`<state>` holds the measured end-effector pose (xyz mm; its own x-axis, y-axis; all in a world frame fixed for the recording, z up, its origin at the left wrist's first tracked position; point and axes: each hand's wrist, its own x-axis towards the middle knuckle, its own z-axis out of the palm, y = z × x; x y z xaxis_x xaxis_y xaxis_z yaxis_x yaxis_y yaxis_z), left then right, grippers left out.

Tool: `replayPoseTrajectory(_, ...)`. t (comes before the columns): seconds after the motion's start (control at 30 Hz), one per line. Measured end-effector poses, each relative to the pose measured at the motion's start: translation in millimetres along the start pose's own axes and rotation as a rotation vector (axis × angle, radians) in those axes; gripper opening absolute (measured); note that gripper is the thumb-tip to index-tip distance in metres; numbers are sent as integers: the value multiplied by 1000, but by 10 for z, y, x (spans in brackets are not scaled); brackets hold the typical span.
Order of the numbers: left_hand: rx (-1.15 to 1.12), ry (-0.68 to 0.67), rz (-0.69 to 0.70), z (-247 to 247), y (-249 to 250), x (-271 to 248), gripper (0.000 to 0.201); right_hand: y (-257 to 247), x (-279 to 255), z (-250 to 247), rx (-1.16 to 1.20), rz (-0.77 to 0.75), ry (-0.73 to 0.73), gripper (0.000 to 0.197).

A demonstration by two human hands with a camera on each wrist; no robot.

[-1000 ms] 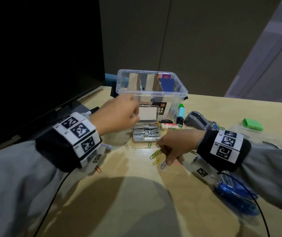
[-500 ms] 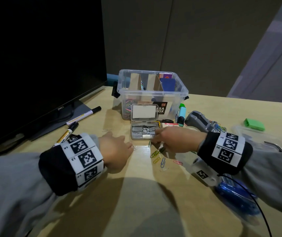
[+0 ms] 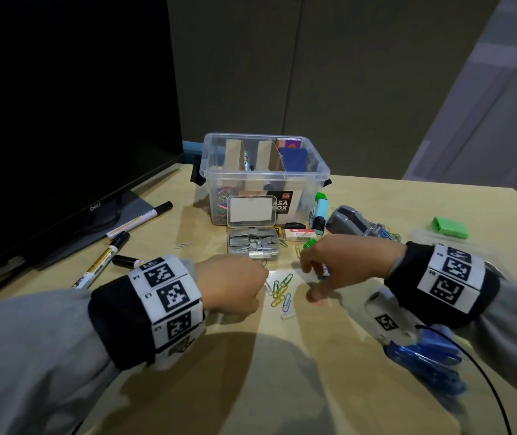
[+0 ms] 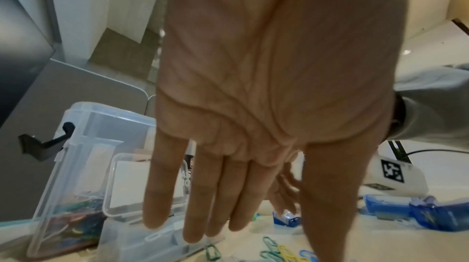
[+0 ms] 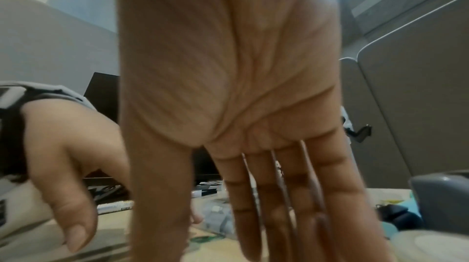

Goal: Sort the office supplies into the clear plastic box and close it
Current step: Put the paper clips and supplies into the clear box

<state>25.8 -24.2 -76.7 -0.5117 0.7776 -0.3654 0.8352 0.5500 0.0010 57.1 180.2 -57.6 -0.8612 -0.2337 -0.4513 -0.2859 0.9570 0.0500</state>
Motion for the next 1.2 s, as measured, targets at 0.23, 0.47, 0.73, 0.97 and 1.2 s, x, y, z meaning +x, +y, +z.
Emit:
replayPoseTrajectory(0.23,15,-154,-36,114,81,136,69,-95,65,104,-14,79,-162,39)
replayPoseTrajectory(0.47,-2,-151,79,69,142,139,75,-191,212,-56,60,-25,-131,17)
replayPoseTrajectory(0.73,-225,331,-120,-82,-199,118,18,-117,281,-200,83,-58,60,14)
replayPoseTrajectory(0.97,-266,454,-259,-231,-588,296,8,-33,425,-315,76,21,277,6)
replayPoseTrajectory(1.2,-285,342,-305,-148,-556,457,29,-58,436,-251,90,18,240,12)
